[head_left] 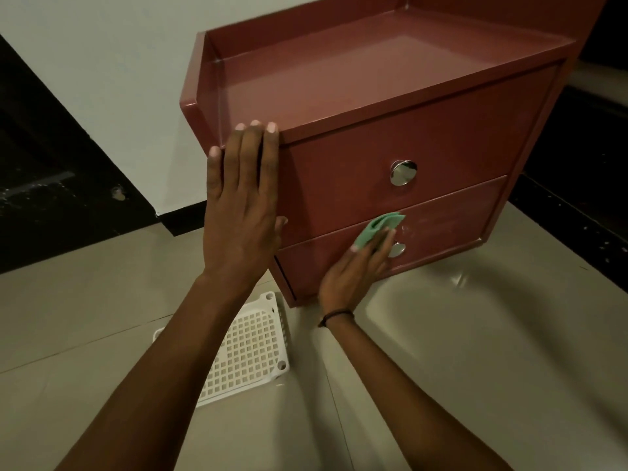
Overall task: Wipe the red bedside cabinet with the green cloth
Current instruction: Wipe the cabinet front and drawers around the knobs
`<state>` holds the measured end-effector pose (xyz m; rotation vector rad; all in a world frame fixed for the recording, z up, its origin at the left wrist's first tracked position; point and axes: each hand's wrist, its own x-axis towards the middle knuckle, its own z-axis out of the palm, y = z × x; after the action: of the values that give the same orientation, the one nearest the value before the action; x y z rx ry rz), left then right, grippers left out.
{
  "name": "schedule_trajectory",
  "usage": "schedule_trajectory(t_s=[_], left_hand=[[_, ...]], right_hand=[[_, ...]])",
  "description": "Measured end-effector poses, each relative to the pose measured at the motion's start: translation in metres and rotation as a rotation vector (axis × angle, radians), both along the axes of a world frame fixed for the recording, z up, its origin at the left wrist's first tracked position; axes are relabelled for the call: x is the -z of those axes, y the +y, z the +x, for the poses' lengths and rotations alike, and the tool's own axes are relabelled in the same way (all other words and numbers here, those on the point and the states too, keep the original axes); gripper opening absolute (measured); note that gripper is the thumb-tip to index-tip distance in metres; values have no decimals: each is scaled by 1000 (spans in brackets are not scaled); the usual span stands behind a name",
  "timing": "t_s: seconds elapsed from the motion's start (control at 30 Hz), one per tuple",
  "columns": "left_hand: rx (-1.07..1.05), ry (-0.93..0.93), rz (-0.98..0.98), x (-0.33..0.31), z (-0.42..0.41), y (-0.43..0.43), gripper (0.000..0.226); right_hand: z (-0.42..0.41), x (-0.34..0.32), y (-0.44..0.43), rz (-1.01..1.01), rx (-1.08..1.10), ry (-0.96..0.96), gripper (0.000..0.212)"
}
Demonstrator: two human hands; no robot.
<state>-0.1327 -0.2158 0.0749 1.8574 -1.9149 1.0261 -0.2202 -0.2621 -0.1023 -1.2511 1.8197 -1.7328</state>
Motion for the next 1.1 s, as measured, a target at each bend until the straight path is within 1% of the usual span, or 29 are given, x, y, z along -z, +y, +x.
schedule_trajectory(t_s=[0.07,0.1,0.2,0.23,0.27,0.37,0.43,0.5,0.57,0.7,0.73,0.77,0.8,0.87,0.9,0.97,1.07,1.1], left_hand=[[-6,7,-1,1,-1,0,132],[-7,9,-2,1,-2,0,132],[-2,20,6,-1,-3,0,134],[2,25,10,-1,-3,0,134],[2,27,13,-2,-3,1,134],[-10,27,29,-3,-3,1,134],[-12,34,32,-3,-4,1,134],[-9,40,33,-4,-5,1,133],[-3,45,28,-4,-4,2,132],[-1,50,25,-4,-6,2,129],[-1,53,27,-4,-6,2,129],[-3,59,30,-5,-7,2,128],[-3,66,34,-5,-7,3,128],[3,83,40,-6,-8,3,128],[7,88,44,-6,-8,2,128],[11,97,45,-6,-8,2,129],[12,100,42,-6,-7,1,127],[22,107,38,-6,-7,1,125]], right_hand=[[2,-6,-6,46,42,-77,51],[7,-6,-1,48,32,-65,51],[22,14,29,12,-122,80,52],[21,20,35,0,-175,82,52],[16,23,36,2,-207,22,52],[-6,14,33,8,-192,-292,48],[-25,11,32,7,-167,-440,38],[-49,20,32,48,-87,-577,30],[-78,26,30,60,22,-638,38],[-138,18,-6,-8,204,-549,38],[-145,18,-19,-3,215,-524,38],[-143,19,-27,17,185,-479,41],[-133,19,-28,37,100,-400,46],[-99,27,-20,13,-130,-166,49],[-85,30,-13,-15,-201,-80,48],[-73,36,-6,-46,-251,2,48],[-88,45,-8,-52,-275,117,49],[-94,46,-12,-61,-276,126,49]])
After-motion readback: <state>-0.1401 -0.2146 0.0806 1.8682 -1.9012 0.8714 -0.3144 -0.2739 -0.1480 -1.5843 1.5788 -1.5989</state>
